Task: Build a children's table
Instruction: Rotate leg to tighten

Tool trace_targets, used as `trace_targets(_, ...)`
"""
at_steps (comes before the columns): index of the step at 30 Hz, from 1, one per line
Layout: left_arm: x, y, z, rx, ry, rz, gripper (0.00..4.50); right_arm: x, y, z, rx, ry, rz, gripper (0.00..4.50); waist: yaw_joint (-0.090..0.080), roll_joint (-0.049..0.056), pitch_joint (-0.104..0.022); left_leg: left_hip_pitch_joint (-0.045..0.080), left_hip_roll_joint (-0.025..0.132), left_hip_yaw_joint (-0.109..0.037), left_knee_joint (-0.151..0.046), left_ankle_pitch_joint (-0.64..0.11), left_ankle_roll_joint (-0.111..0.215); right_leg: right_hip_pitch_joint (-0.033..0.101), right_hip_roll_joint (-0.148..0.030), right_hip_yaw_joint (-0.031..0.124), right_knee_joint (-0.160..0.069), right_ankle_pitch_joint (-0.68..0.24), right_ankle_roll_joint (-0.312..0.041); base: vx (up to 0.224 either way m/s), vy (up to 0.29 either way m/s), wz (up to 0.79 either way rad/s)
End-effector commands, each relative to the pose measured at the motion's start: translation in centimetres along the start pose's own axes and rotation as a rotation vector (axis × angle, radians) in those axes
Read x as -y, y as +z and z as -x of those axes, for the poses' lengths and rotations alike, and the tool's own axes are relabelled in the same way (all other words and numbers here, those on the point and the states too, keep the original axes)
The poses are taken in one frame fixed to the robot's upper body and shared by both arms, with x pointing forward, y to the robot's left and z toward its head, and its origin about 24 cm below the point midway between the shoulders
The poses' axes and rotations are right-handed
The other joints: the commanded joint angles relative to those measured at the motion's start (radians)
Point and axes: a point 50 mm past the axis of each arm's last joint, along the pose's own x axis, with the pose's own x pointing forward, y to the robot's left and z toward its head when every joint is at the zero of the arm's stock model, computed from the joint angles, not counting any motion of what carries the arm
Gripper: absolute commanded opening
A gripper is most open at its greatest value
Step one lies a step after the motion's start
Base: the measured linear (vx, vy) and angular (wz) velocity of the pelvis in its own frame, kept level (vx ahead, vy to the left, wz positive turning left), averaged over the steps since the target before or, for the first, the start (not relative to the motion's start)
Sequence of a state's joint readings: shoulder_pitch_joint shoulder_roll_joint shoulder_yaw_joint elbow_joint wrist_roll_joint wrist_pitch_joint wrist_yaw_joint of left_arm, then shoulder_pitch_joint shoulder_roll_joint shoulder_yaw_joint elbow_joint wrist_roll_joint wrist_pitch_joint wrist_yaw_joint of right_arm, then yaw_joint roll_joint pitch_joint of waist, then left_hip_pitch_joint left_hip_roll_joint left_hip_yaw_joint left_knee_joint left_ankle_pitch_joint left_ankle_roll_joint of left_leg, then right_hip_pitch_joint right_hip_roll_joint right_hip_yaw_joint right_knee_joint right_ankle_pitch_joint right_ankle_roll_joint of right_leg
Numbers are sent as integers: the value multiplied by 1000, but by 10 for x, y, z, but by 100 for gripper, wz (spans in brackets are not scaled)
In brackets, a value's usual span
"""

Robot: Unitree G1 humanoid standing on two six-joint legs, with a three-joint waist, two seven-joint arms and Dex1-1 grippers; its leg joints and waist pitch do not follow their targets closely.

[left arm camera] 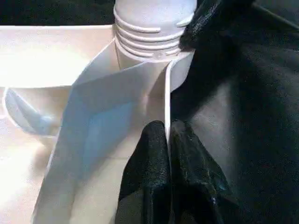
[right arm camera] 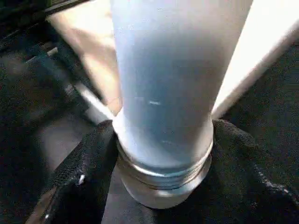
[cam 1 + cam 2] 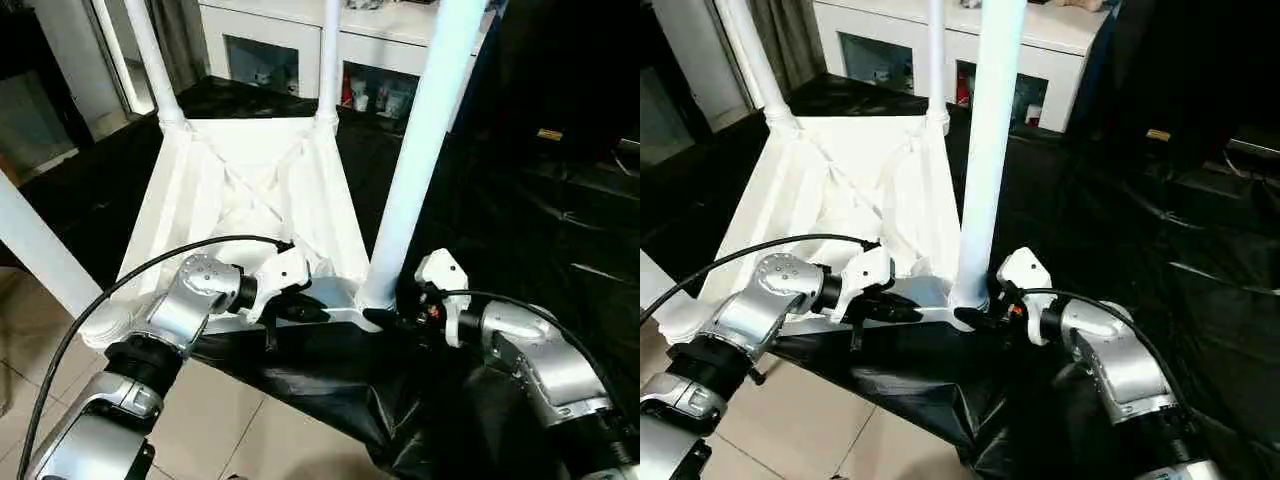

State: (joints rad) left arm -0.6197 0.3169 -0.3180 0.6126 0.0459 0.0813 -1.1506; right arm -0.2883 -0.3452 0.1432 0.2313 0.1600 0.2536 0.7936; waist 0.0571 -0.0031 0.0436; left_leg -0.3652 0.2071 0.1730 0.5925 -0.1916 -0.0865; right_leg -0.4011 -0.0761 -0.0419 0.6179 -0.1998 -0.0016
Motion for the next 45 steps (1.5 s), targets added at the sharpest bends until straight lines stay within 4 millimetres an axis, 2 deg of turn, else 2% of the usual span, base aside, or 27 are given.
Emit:
trace_targets(1,0,1,-10,25,44,40,0,13,-4,1,-1,-153,-25,275,-2,-7,-60,6,14,4,-64,-137,42,59,-50,34,-68,-84,-246,0,0,0)
trace_targets(2,-2,1,-12,21,71,46,0,14,-5,0,1,-186,-42,274,-3,-7,-58,7,14,4,-64,-144,39,57,-49,34,-70,-101,-240,0,0,0)
trace_targets(4,-9,4,-28,9,193,92,0,15,-15,-12,10,-381,-144,274,-4,-6,-57,11,13,4,-66,-169,23,53,-50,35,-77,-164,-222,0,0,0)
trace_targets(5,-11,6,-35,4,234,110,0,13,-19,-17,5,-455,-184,274,-5,-9,-57,13,11,4,-67,-165,11,53,-49,36,-80,-179,-211,0,0,0)
trace_targets(6,-11,6,-35,4,234,110,0,13,-19,-17,5,-455,-184,274,-7,-7,-55,12,9,5,-67,-172,3,49,-48,37,-80,-190,-210,0,0,0)
trace_targets(7,-12,10,-44,-3,279,118,0,10,-21,-25,-11,-514,-210,274,-4,-8,-57,14,10,1,-71,-193,0,53,-50,35,-86,-234,-185,0,0,0)
trace_targets(8,-12,14,-52,-11,314,123,0,7,-23,-32,-24,-556,-223,274,-4,-8,-57,14,10,1,-71,-193,0,53,-50,35,-86,-234,-185,0,0,0)
trace_targets(9,-12,16,-56,-15,332,123,0,5,-22,-37,-29,-567,-219,274,-9,-4,-50,19,8,3,-74,-227,-11,42,-48,37,-94,-274,-179,0,0,0)
trace_targets(11,-11,18,-59,-18,341,123,0,3,-21,-40,-31,-573,-215,274,-6,-5,-52,19,9,-1,-77,-238,-10,48,-50,35,-97,-297,-163,0,0,0)
trace_targets(12,-9,20,-67,-41,341,99,0,-6,-14,-52,-3,-520,-202,274,-7,-2,-51,21,10,0,-77,-253,-1,44,-49,36,-100,-292,-163,0,0,0)
trace_targets(14,-9,20,-67,-41,341,99,0,-6,-14,-52,-3,-520,-202,274,-8,-4,-49,21,9,-1,-78,-267,0,45,-49,36,-102,-307,-161,0,0,0)
trace_targets(16,-8,22,-70,-48,337,79,0,-10,-8,-57,34,-479,-192,329,-8,-4,-51,17,10,-2,-80,-257,5,48,-50,36,-100,-292,-159,0,0,0)
trace_targets(18,-8,23,-70,-49,335,75,0,-11,-7,-58,42,-471,-190,345,-9,-4,-50,15,9,-2,-81,-261,7,48,-50,36,-102,-301,-155,0,0,0)
trace_targets(22,-9,20,-63,-31,279,27,0,-4,7,-47,127,-404,-153,391,-10,-6,-49,16,10,-4,-84,-281,16,48,-50,34,-106,-333,-145,0,0,0)
trace_targets(23,-8,18,-58,-19,251,11,0,1,11,-38,129,-372,-124,391,-10,-12,-50,14,10,-3,-82,-279,20,50,-51,35,-106,-329,-146,0,0,0)
trace_targets(24,-8,15,-52,-16,238,14,0,6,13,-27,115,-318,-82,398,-6,-12,-49,12,13,-4,-82,-256,35,56,-50,36,-102,-291,-147,0,0,0)
trace_targets(25,-8,12,-46,-5,210,0,0,9,14,-15,90,-260,-33,398,-7,-11,-49,10,13,-3,-81,-253,39,54,-50,36,-101,-284,-150,0,0,0)
trace_targets(28,-7,8,-37,0,170,-7,0,13,14,1,46,-181,29,398,-4,-12,-50,8,12,-1,-77,-219,52,57,-53,36,-100,-287,-150,0,0,0)
trace_targets(31,-4,7,-29,23,107,-17,0,16,14,13,19,-132,65,398,0,-11,-54,8,15,1,-75,-179,58,56,-53,37,-94,-239,-177,0,0,0)
trace_targets(33,4,7,-18,59,-14,-38,0,18,15,24,8,-62,72,398,0,-10,-55,8,18,0,-75,-162,65,57,-53,36,-86,-176,-204,0,0,0)
trace_targets(34,4,7,-18,59,-17,-39,0,18,15,24,7,-60,72,398,0,-10,-55,7,18,1,-75,-154,68,57,-53,37,-84,-161,-209,0,0,0)
trace_targets(35,9,7,-10,66,-93,-53,0,14,14,29,-22,23,72,398,3,-5,-58,9,20,0,-74,-139,71,60,-52,36,-76,-114,-225,0,0,0)
trace_targets(36,11,8,-9,69,-113,-55,0,11,13,30,-36,52,76,398,0,-6,-59,7,20,2,-71,-124,83,58,-49,38,-71,-56,-239,0,0,0)
trace_targets(38,11,8,-8,68,-122,-57,0,10,10,29,-58,70,81,398,0,-6,-62,6,18,2,-68,-109,90,59,-48,35,-66,-18,-250,0,0,0)
trace_targets(41,12,8,-6,69,-137,-60,0,8,6,26,-87,81,85,398,0,-10,-62,5,19,5,-64,-99,95,56,-49,35,-64,2,-266,0,0,0)
trace_targets(42,12,8,-6,70,-139,-60,0,7,6,24,-85,85,82,398,1,-9,-61,5,18,6,-64,-101,95,55,-49,35,-63,-1,-267,0,0,0)
trace_targets(45,13,9,-6,72,-140,-59,0,4,6,21,-76,113,72,398,3,-9,-60,5,19,6,-65,-114,88,56,-51,36,-65,-26,-261,0,0,0)
